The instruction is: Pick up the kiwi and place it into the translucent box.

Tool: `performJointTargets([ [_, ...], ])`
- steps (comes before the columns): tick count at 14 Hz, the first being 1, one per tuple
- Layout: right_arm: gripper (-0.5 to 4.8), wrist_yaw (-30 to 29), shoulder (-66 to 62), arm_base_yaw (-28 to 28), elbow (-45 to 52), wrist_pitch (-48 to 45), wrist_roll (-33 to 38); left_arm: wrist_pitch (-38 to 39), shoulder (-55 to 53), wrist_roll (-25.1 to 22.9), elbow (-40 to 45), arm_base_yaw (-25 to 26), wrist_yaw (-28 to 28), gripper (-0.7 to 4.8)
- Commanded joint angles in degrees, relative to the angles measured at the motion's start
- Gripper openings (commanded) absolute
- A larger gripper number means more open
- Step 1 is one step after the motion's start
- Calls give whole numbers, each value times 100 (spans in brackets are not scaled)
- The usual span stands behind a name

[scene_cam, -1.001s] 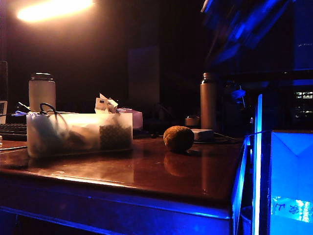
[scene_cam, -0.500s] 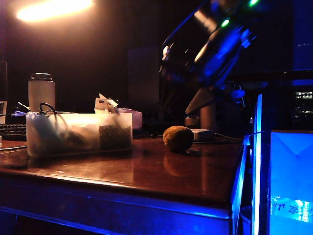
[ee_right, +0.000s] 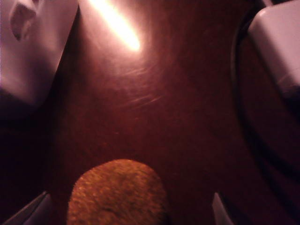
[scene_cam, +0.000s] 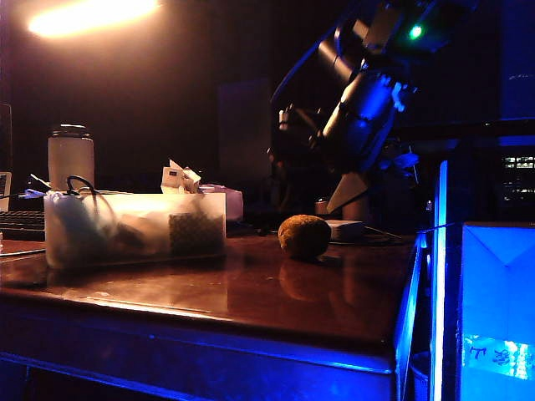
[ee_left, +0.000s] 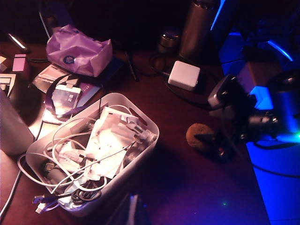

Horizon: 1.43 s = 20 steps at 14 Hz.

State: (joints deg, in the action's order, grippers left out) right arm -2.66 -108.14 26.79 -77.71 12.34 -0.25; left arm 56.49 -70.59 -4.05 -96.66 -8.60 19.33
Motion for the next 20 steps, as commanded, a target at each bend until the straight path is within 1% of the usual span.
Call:
performJointTargets([
  [1,479,-120,-164,22,-39,-109,33,-39,22,20,-31,-4,17,-4],
  [8,479,-208,-481,173,-39,-76,70,4,22,17,-31,-4,20,-4],
  [9,453,-201,-481,199,-39,-76,68,4,22,17,-31,-4,20,-3],
  [10,373,-199,-481,199,-39,-61,66,7,24,20,-28,-4,20,-3],
  [11,328,-199,-481,199,-39,-42,66,4,24,17,-31,-4,20,-3],
  [12,317,-201,-479,199,-39,-46,66,7,24,17,-31,-4,20,-3],
  [15,318,-221,-402,199,-42,-39,63,20,24,17,-31,-4,20,-3],
  [18,318,-219,17,199,-122,-142,-26,15,24,17,-31,-4,22,-3],
  [20,319,-708,153,227,-636,-317,-24,-4,24,17,-31,-4,20,-3],
])
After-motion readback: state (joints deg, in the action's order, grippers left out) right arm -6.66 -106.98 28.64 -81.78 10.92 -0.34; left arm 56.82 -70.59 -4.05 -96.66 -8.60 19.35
